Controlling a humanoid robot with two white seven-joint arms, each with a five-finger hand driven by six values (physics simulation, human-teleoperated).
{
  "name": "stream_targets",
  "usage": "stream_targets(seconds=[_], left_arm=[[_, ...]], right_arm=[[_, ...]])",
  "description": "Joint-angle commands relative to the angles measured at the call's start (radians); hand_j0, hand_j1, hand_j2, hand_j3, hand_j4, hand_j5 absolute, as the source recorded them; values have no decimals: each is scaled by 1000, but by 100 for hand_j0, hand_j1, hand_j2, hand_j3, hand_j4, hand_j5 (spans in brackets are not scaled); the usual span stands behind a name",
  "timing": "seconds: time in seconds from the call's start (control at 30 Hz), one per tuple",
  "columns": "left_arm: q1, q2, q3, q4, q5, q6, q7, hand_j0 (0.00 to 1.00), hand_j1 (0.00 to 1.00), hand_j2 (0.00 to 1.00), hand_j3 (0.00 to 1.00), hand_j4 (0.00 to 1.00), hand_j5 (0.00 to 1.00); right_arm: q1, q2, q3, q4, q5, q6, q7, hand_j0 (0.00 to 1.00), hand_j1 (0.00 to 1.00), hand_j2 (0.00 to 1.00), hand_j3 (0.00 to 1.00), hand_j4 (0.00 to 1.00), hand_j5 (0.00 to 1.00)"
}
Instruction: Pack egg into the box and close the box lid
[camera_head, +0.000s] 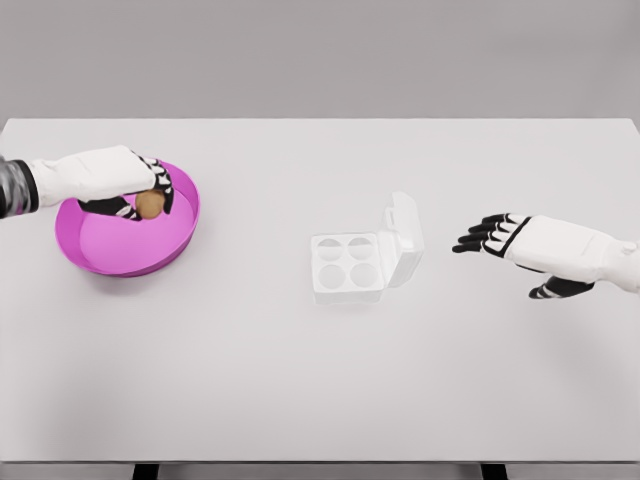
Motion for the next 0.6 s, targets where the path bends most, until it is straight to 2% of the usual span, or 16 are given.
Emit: stream_targets(seconds=[0.0,0.57], left_arm=[[0,0,5,-19,6,3,0,44,44,44,44,44,44],[-11,-132,13,-96,11,3,0,44,44,44,44,44,44]], right_arm=[[0,-2,1,1,-6,3,0,100,100,100,100,100,100],[-5,9,8,-1,-6,3,0,100,100,100,100,100,100]])
